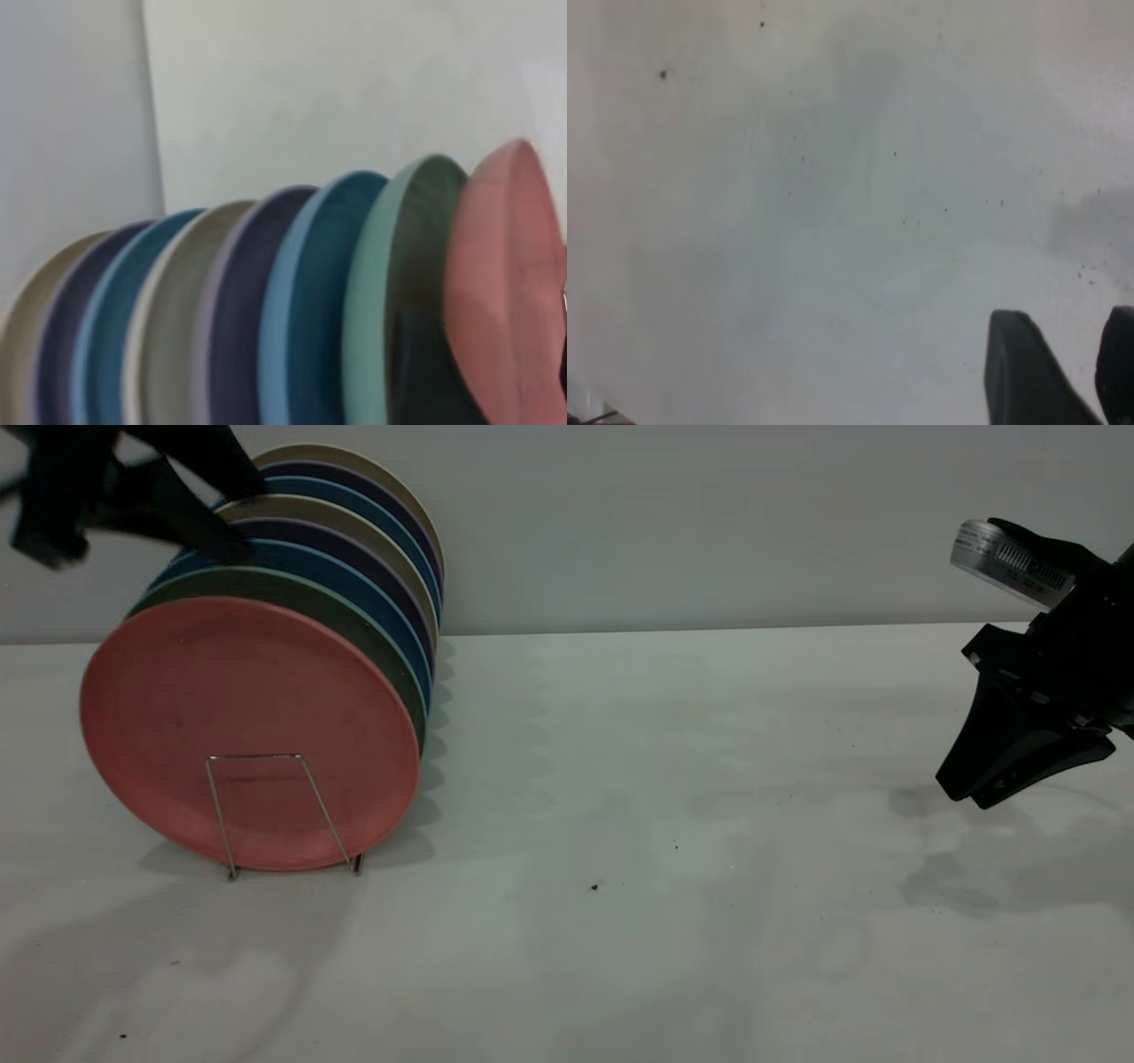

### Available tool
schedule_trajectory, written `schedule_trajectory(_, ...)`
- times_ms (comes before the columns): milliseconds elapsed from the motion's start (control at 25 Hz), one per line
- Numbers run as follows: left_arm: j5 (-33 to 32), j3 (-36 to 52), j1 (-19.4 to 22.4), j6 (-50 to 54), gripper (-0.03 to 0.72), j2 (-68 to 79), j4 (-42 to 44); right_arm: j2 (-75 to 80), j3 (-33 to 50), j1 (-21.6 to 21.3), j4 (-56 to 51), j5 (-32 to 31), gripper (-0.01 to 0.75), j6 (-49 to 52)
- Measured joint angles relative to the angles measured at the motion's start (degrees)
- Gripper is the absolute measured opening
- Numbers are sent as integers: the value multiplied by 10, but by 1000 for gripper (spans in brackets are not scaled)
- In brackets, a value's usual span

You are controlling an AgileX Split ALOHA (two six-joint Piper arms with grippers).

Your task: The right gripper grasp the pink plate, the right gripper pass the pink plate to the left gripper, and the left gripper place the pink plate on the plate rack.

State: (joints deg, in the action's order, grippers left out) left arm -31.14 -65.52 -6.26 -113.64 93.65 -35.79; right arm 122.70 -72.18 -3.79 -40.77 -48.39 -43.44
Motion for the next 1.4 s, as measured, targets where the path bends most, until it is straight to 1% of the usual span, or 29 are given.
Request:
schedule_trajectory(80,-1,0,0,46,402,-23,-2,-1,-1,0,0,1,227,0)
schedule_trajectory(200,17,0,0,204,402,-65,-34,-19,-12,1,7,-7,227,1)
schedule_trajectory(280,35,0,0,355,402,-89,-45,-39,-22,8,28,-9,227,15)
schedule_trajectory(400,38,0,4,576,402,-114,-31,-80,-34,32,113,-13,227,76)
schedule_trajectory(480,13,0,11,704,402,-127,9,-110,-38,52,205,-20,229,146)
schedule_trajectory(600,-53,0,26,881,402,-147,114,-151,-39,80,333,-59,236,255)
schedule_trajectory(680,-100,0,38,965,402,-163,204,-180,-39,90,385,-100,238,313)
schedule_trajectory(760,-149,0,48,1050,402,-182,282,-215,-39,90,408,-137,240,348)
schedule_trajectory(840,-190,0,50,1103,402,-208,346,-251,-39,90,414,-177,240,369)
schedule_trajectory(960,-234,4,50,1143,402,-251,385,-313,-39,90,415,-207,240,384)
schedule_trajectory(1040,-244,19,50,1146,402,-284,386,-366,-30,90,415,-210,240,385)
schedule_trajectory(1160,-251,62,50,1146,402,-344,386,-452,5,90,413,-215,240,380)
schedule_trajectory(1400,-275,169,50,1149,402,-496,365,-649,128,90,378,-224,240,364)
